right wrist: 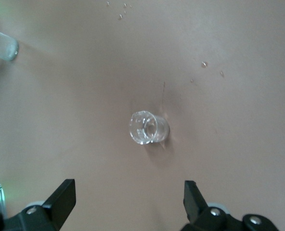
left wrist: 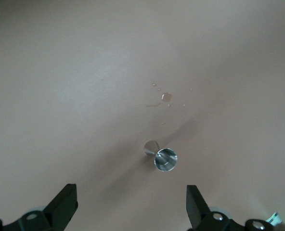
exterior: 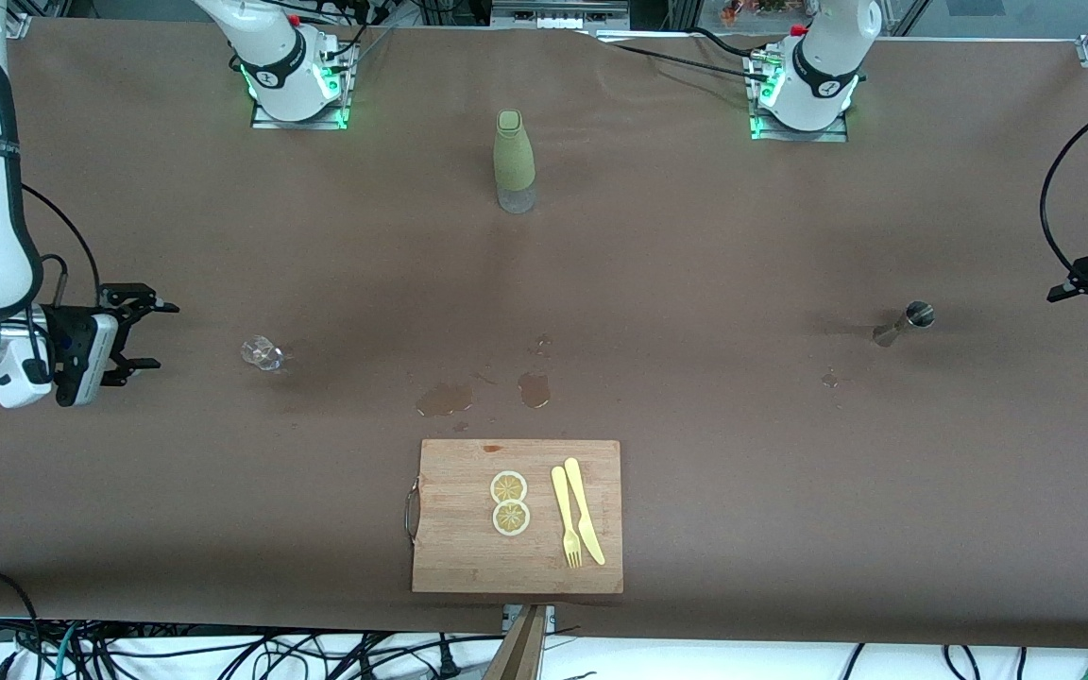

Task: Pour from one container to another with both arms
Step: 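Move the right gripper to the glass beaker while the left gripper reaches the jigger, then close the right gripper on the beaker while the left gripper grasps the jigger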

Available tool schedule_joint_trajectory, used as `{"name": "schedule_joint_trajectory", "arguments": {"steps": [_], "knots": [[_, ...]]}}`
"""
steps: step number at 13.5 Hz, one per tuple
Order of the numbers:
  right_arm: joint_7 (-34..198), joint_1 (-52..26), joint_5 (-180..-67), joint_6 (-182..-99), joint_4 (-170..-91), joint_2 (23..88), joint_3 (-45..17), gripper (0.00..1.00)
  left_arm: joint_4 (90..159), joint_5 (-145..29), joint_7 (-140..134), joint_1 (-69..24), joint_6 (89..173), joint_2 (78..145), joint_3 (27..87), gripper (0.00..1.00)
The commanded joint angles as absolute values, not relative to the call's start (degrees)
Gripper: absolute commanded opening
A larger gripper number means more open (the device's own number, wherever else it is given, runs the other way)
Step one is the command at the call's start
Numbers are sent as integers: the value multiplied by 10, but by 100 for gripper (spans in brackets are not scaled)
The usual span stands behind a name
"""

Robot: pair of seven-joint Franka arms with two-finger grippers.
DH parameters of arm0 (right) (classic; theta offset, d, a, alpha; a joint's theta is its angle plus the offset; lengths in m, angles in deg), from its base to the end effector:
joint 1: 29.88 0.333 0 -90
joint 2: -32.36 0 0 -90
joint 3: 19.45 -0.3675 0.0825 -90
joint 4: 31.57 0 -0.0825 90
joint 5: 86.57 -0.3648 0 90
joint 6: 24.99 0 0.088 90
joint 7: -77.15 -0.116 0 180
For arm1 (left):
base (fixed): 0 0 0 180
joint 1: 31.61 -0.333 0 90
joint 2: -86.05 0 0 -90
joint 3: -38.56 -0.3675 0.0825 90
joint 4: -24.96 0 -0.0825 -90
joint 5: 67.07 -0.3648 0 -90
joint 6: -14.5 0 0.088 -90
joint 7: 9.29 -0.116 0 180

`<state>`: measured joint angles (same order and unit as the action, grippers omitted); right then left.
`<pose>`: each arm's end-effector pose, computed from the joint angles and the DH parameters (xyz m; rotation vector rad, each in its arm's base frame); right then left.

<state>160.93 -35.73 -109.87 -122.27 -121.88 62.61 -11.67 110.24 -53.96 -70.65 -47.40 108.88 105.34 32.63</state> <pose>0.6454 -0.0999 0.3602 -2.2518 -1.3719 0.0298 0.6068 0.2045 0.5138 2.7280 -0.9297 -0.0060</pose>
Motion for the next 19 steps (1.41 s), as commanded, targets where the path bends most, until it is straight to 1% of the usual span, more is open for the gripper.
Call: {"name": "schedule_joint_trajectory", "arguments": {"steps": [1,6,11,14,17,19], "knots": [[1685,-379,-1149,-1238,-1208,661,-118,100,1092,-485,-850,-512,1092,1102,330,100],[1733,-379,-1201,-1242,-1206,679,-118,100,1092,-387,-1159,-575,1088,1201,330,100],[1819,-379,-1267,-1241,-1208,707,-118,100,1094,-291,-1472,-622,1051,1291,332,100],[1891,-380,-1311,-1236,-1208,726,-117,100,1091,-248,-1569,-634,997,1341,331,100],[1933,-390,-1331,-1235,-1208,749,-117,100,1091,-210,-1642,-639,951,1382,330,100],[1984,-399,-1360,-1230,-1208,768,-118,100,1091,-202,-1668,-641,937,1399,330,100]]}}
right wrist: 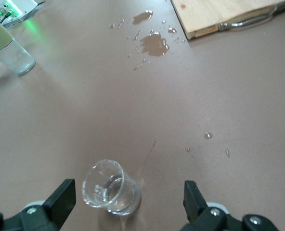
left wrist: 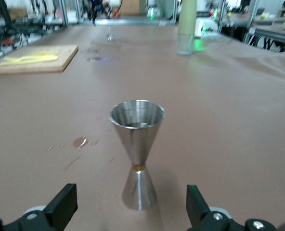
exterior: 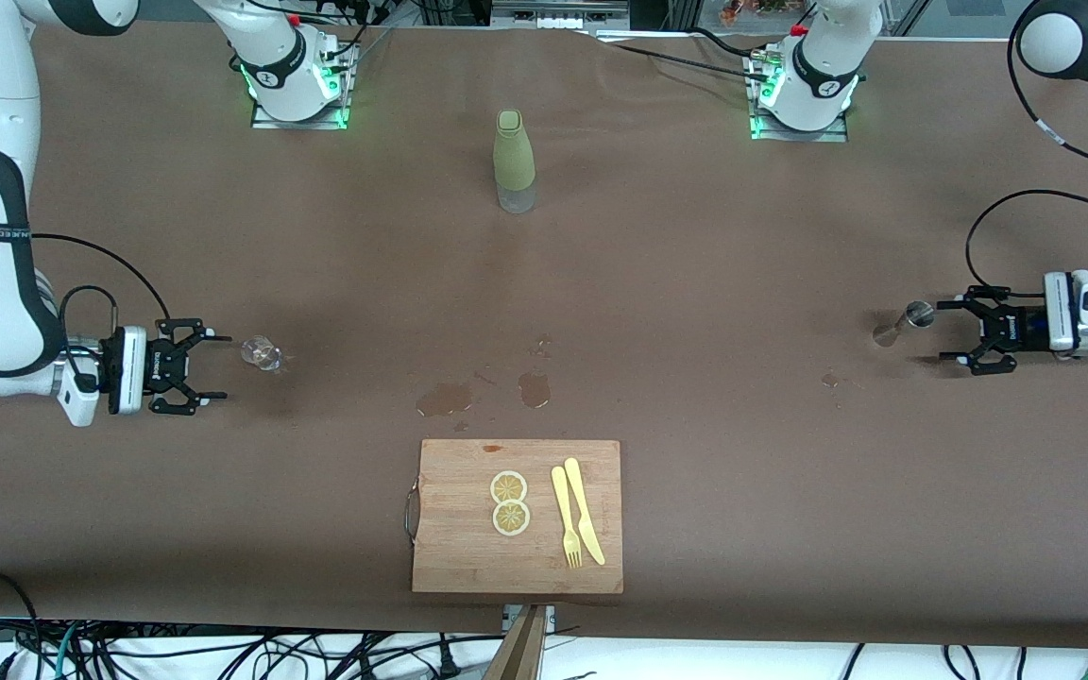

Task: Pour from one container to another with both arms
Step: 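Close the right gripper on the beaker while the left gripper grasps the jigger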

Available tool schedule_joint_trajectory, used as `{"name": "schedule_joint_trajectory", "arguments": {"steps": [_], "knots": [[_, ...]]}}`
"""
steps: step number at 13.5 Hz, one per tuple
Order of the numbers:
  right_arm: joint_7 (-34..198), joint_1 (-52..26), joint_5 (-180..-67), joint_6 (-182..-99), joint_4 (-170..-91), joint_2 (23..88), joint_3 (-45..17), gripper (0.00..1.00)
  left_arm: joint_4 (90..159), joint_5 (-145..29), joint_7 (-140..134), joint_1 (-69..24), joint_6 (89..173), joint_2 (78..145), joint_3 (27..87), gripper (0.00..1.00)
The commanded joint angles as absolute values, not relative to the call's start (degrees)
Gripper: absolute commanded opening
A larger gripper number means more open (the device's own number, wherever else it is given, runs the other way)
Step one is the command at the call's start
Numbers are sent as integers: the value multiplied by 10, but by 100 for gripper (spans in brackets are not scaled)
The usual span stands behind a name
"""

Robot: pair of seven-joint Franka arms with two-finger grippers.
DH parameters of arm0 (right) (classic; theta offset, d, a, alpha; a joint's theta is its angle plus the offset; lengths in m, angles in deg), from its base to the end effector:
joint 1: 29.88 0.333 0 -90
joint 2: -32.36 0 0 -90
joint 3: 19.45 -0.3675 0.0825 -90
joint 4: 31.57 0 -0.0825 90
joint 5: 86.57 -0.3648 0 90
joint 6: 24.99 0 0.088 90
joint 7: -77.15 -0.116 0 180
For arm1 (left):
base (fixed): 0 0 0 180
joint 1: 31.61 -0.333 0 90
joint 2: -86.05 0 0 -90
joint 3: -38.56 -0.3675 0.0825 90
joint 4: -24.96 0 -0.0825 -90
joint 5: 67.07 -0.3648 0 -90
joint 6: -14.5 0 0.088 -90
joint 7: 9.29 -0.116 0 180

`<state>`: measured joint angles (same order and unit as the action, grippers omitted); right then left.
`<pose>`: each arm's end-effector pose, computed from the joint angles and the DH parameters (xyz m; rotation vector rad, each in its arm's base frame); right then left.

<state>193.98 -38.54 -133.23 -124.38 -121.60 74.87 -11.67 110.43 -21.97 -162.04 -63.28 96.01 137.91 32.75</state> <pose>0.6607 -0.1034 0.2370 -1.8178 -1.5032 -0.4736 0.5586 0.3002 0.1651 1.4006 -1.6053 0.9048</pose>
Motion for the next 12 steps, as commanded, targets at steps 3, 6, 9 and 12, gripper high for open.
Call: {"name": "schedule_joint_trajectory", "arguments": {"steps": [3,6,9,12], "knots": [[2019,-409,-1370,-1226,-1210,784,-118,100,1092,-188,-1693,-641,924,1419,330,99],[2067,-417,-1400,-1198,-1212,803,-118,100,1091,-186,-1705,-640,916,1424,330,93],[2112,-417,-1425,-1179,-1214,817,-118,100,1092,-177,-1708,-638,912,1434,333,91],[2155,-422,-1447,-1167,-1217,836,-118,100,1092,-170,-1708,-635,909,1438,333,87]]}}
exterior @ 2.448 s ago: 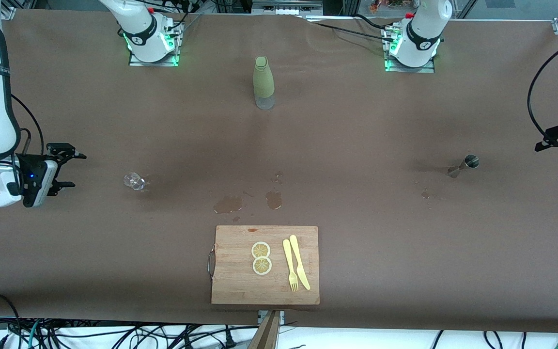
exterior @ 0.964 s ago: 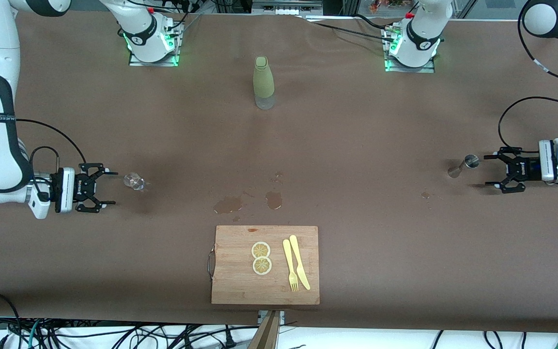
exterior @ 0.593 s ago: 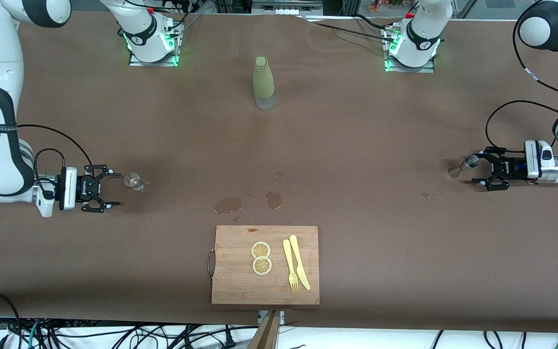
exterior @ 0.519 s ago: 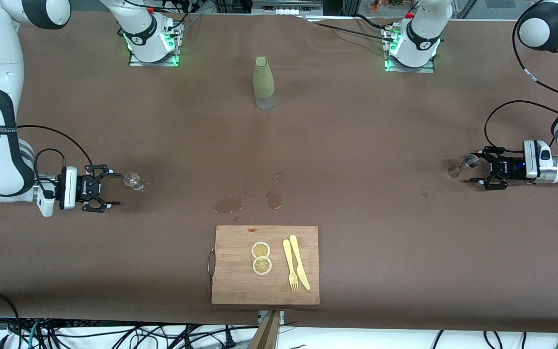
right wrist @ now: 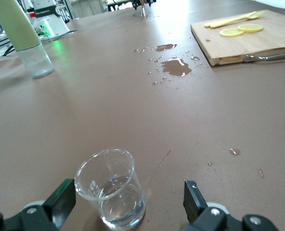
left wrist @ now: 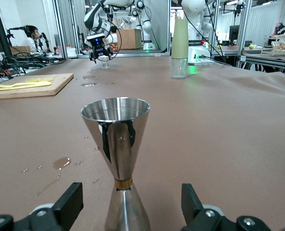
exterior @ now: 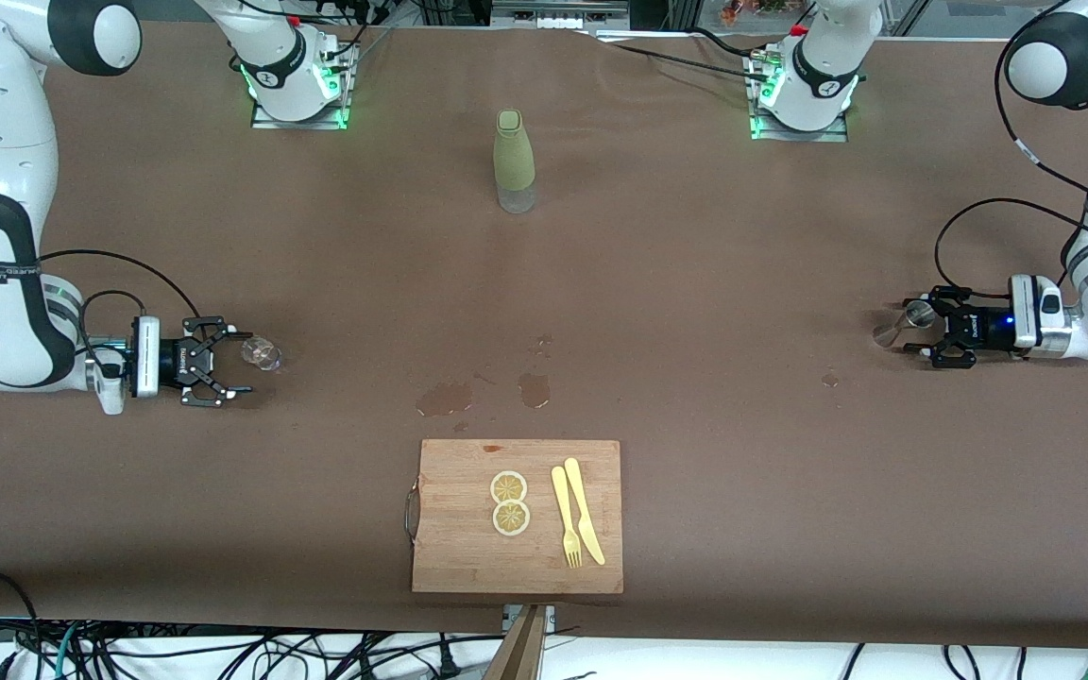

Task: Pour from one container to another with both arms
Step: 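Close the right gripper on the beaker while the left gripper grasps the jigger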

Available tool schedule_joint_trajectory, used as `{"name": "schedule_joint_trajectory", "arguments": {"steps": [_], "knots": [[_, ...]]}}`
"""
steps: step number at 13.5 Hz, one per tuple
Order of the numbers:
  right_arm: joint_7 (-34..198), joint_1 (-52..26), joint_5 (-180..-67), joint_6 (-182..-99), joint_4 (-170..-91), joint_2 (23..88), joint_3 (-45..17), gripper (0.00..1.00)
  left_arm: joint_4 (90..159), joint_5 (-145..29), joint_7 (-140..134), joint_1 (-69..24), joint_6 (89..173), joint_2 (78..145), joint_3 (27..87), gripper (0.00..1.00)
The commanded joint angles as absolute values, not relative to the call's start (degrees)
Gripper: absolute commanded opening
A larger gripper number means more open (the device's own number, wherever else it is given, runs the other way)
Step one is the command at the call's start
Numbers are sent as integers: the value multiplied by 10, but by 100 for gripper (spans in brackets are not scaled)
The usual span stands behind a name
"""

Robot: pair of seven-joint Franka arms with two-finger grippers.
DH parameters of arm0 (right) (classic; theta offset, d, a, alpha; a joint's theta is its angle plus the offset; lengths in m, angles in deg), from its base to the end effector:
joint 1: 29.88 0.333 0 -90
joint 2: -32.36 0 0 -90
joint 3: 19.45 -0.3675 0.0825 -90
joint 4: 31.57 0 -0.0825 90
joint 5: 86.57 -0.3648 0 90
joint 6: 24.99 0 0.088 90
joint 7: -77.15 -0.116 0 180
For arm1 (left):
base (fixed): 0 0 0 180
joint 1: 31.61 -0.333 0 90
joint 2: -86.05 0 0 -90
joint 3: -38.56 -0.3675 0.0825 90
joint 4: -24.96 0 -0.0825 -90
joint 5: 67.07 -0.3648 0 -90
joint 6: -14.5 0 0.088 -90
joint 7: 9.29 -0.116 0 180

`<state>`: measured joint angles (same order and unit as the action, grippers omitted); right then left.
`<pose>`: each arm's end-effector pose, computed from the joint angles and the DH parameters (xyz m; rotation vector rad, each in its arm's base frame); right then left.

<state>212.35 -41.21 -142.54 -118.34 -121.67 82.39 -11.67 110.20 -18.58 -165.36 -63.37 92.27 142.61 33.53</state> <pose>0.6405 -0.1105 0.1607 -1.5530 -1.5051 -0.7079 0.5517 0.2781 0.1230 1.2922 -1.5151 0.9938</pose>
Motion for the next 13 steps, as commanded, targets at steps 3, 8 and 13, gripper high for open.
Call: {"name": "schedule_joint_trajectory", "arguments": {"steps": [3,8,13], "knots": [[2185,-425,-1467,-1146,-1217,853,-118,100,1092,-169,-1709,-633,905,1441,335,70],[2201,-424,-1488,-1128,-1218,863,-122,100,1091,-169,-1718,-631,891,1440,335,58],[2230,-424,-1499,-1116,-1227,879,-122,100,1091,-146,-1752,-632,893,1441,334,10]]}}
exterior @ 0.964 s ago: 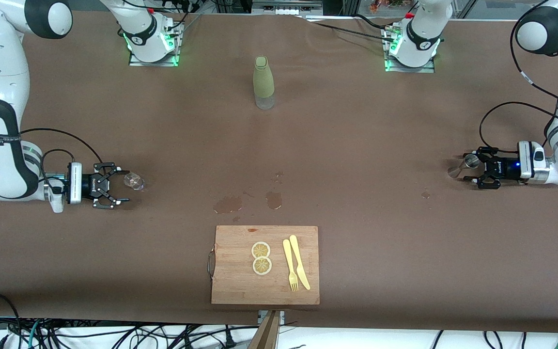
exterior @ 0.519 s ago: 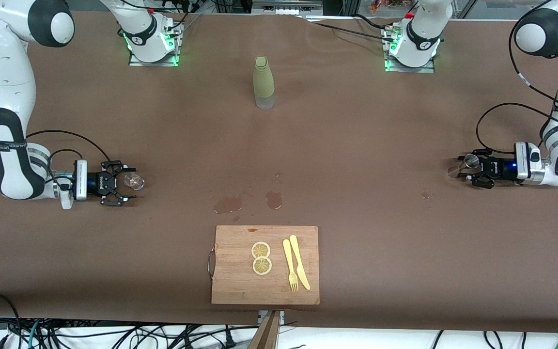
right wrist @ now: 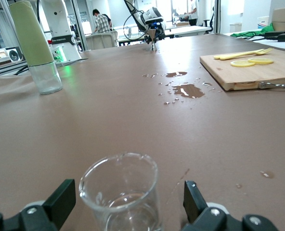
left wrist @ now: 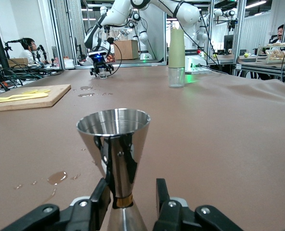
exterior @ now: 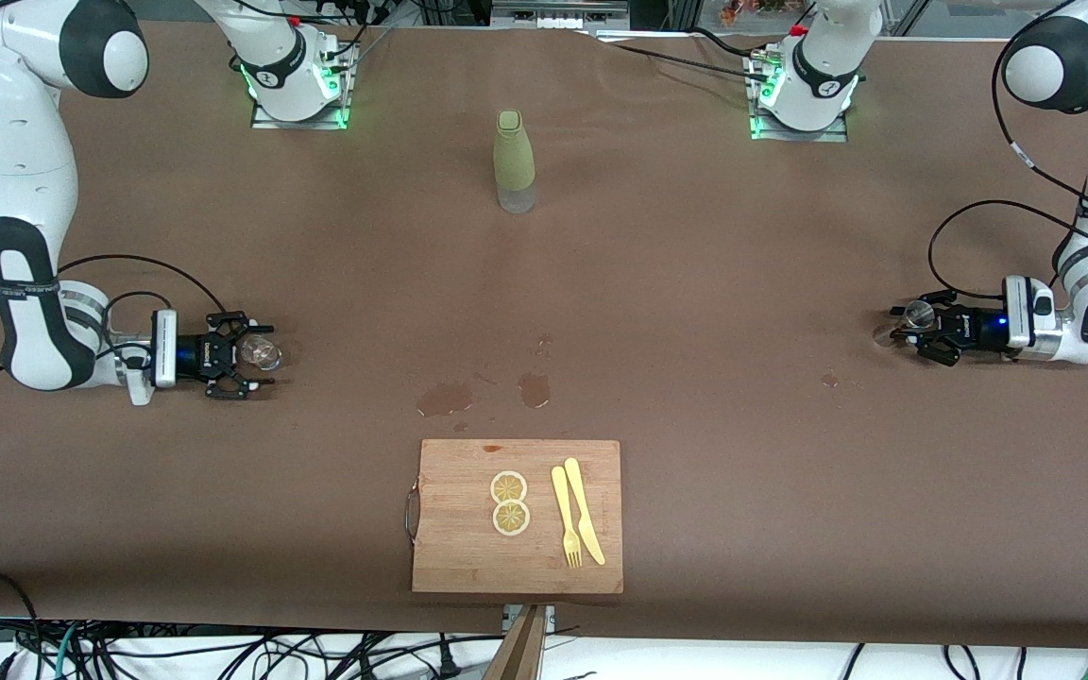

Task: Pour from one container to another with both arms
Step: 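Close the right gripper on the beaker while the left gripper grasps the jigger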

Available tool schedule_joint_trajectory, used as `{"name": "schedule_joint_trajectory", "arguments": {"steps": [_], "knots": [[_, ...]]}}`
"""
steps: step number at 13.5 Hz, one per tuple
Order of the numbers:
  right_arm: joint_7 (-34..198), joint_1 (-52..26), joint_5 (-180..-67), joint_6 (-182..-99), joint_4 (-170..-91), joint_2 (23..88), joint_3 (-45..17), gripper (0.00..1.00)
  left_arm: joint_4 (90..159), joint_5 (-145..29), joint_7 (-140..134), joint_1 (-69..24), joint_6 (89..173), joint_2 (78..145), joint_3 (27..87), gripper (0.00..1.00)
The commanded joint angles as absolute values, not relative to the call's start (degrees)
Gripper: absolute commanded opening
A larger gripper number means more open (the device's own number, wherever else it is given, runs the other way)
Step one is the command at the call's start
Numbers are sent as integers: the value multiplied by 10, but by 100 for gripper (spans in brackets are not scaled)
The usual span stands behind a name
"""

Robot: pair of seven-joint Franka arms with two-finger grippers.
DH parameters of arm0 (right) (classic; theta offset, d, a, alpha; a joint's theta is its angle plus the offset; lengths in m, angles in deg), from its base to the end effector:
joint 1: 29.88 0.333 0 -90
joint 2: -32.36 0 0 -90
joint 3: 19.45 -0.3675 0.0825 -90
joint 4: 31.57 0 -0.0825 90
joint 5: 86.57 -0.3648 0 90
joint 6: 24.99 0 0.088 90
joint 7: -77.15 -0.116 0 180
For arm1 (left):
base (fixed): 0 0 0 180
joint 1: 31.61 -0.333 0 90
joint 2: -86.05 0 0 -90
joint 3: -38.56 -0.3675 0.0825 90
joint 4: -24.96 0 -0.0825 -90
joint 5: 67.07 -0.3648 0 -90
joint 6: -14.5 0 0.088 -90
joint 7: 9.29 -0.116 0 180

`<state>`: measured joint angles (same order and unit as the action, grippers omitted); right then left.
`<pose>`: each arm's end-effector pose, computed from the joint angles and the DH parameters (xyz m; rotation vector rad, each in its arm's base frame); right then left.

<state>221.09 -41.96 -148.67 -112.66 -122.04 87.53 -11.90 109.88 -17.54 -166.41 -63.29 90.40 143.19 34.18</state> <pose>0.6223 -0.0974 0.1127 -1.3957 -1.4303 -0.8486 0.5547 0.2681 0.1223 1.2405 -1.5010 1.0316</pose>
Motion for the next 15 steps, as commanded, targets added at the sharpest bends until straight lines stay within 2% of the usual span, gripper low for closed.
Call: {"name": "schedule_joint_trajectory", "arguments": {"steps": [1,6,8,12,14,15], "knots": [[2230,-424,-1499,-1116,-1229,881,-122,100,1091,-135,-1758,-631,894,1442,333,0],[2251,-420,-1526,-1109,-1232,896,-125,100,1090,-132,-1754,-632,896,1436,332,0],[2251,-420,-1526,-1108,-1232,897,-125,97,1088,-142,-1751,-630,896,1431,330,0],[2268,-418,-1535,-1106,-1232,904,-126,73,1096,-146,-1695,-610,922,1391,342,0],[2278,-418,-1535,-1107,-1232,905,-126,49,1109,-145,-1631,-595,946,1367,364,0],[2278,-418,-1535,-1107,-1232,905,-126,42,1115,-138,-1608,-581,963,1356,380,0]]}}
